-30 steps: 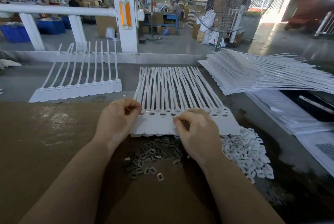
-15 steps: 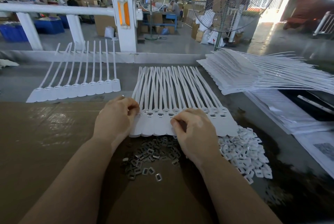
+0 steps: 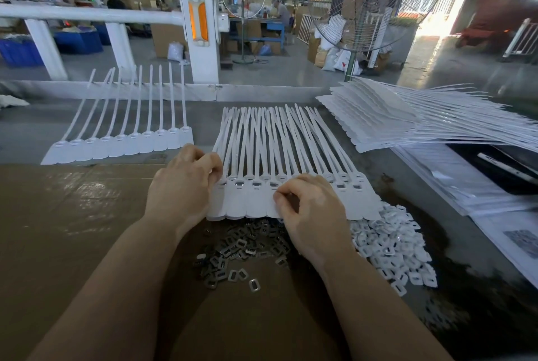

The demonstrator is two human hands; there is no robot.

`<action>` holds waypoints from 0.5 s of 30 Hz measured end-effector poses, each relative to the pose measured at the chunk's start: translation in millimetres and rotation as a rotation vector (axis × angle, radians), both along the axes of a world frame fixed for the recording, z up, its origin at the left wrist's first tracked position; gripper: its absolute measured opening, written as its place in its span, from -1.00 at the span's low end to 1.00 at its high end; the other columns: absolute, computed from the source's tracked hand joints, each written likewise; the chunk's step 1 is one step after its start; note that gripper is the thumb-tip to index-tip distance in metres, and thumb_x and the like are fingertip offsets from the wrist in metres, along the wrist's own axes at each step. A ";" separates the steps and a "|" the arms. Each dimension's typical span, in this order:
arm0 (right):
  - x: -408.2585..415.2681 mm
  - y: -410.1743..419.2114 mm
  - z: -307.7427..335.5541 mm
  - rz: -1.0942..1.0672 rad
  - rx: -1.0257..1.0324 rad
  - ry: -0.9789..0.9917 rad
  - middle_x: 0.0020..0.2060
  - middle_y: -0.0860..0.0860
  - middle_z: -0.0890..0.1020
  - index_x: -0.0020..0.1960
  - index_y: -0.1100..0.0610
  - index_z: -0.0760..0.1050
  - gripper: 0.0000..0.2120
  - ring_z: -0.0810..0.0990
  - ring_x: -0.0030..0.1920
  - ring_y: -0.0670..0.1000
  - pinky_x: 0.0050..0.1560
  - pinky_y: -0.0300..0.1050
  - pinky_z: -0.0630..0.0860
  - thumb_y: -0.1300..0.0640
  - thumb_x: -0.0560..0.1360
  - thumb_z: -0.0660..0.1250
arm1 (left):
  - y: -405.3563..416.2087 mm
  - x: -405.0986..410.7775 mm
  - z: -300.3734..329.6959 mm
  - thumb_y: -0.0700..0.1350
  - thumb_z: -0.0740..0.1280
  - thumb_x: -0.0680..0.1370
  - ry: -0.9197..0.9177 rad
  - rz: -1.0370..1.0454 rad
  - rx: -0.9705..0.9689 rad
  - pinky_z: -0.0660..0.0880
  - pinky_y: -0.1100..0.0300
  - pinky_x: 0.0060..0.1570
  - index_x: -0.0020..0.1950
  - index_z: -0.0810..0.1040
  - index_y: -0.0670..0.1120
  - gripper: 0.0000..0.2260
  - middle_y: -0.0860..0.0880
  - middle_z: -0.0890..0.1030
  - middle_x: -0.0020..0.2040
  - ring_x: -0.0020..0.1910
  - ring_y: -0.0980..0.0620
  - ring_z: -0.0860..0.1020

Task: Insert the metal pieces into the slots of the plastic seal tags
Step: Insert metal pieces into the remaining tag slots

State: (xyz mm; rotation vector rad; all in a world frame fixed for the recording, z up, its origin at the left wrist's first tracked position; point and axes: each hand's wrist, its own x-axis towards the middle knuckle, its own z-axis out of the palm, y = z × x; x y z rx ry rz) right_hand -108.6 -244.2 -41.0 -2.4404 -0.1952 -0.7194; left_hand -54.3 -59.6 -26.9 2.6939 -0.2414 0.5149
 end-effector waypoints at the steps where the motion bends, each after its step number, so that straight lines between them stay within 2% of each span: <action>1: 0.0 -0.2 -0.1 0.001 0.002 -0.002 -0.17 0.00 0.61 -0.12 0.15 0.59 -0.90 0.47 -0.04 0.00 0.03 -0.12 0.39 0.14 0.48 0.33 | 0.2 0.1 0.4 -0.04 0.18 0.62 0.004 -0.002 0.017 0.37 0.07 0.00 0.03 0.50 0.05 -0.88 0.07 0.32 0.00 -0.08 0.07 0.36; 4: 0.1 -0.5 -0.4 0.001 0.002 0.002 -0.18 0.00 0.61 -0.13 0.15 0.59 -0.90 0.47 -0.05 0.00 0.02 -0.12 0.40 0.15 0.48 0.33 | 0.2 -0.4 1.7 -0.03 0.23 0.60 0.004 -0.007 0.022 0.39 0.02 0.05 0.01 0.54 0.07 -0.89 0.06 0.33 0.02 -0.03 0.02 0.41; 7: 0.4 -0.2 -0.5 0.002 0.003 0.001 -0.18 -0.01 0.60 -0.13 0.15 0.59 -0.91 0.46 -0.05 0.00 0.02 -0.12 0.39 0.14 0.48 0.33 | -0.4 -1.2 1.4 -0.04 0.29 0.56 0.003 -0.007 -0.052 0.41 0.00 0.06 -0.02 0.61 0.06 -0.90 0.05 0.39 0.02 0.05 -0.02 0.43; 11: 0.1 -0.8 -0.6 0.002 0.006 -0.001 -0.18 -0.01 0.60 -0.13 0.15 0.59 -0.91 0.47 -0.05 0.00 0.02 -0.12 0.40 0.15 0.48 0.33 | -0.8 -0.7 0.1 -0.06 0.32 0.55 -0.010 -0.009 -0.093 0.40 0.04 0.05 -0.01 0.65 0.06 -0.89 0.07 0.44 -0.03 0.00 0.04 0.41; 15: 0.4 -0.6 0.2 0.004 0.009 -0.003 -0.18 0.00 0.60 -0.13 0.15 0.59 -0.91 0.47 -0.05 0.00 0.02 -0.11 0.41 0.15 0.48 0.33 | -1.1 -1.8 -1.4 -0.09 0.30 0.56 -0.015 -0.008 -0.097 0.42 0.03 0.06 0.01 0.65 0.06 -0.86 0.04 0.50 -0.01 0.05 -0.02 0.45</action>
